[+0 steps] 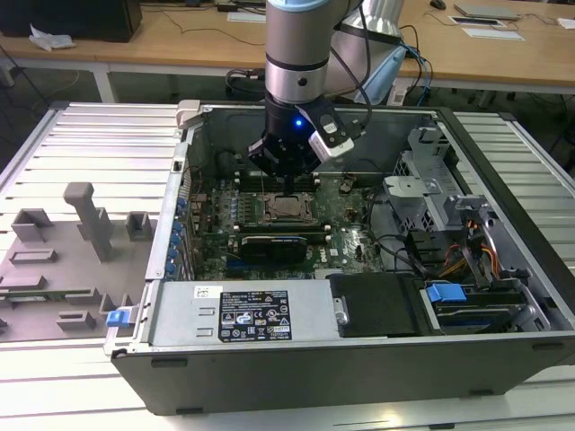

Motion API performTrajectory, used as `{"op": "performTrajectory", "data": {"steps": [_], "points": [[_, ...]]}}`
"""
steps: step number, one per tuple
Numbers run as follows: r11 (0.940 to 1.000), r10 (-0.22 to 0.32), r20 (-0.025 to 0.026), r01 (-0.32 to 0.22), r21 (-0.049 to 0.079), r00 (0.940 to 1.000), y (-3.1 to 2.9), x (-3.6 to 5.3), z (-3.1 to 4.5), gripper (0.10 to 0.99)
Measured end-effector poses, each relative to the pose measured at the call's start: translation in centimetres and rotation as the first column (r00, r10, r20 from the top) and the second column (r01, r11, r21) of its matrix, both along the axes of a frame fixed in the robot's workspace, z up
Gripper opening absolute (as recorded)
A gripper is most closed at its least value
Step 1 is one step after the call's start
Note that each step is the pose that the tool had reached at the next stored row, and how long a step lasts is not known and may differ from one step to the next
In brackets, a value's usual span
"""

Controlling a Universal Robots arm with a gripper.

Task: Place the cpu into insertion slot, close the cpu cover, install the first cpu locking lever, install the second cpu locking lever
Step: 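Install the first cpu locking lever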

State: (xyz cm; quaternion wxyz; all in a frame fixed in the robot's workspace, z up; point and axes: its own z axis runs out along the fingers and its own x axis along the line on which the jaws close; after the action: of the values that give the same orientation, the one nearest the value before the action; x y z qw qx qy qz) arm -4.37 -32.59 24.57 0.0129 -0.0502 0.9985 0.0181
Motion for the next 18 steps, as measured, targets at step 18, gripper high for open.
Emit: {"op": "performTrajectory", "data": {"steps": [18], "points": [[1.0000,0.000,0.0007,0.000,0.000,1.0000,0.00,-3.52,0.00,0.106]]}}
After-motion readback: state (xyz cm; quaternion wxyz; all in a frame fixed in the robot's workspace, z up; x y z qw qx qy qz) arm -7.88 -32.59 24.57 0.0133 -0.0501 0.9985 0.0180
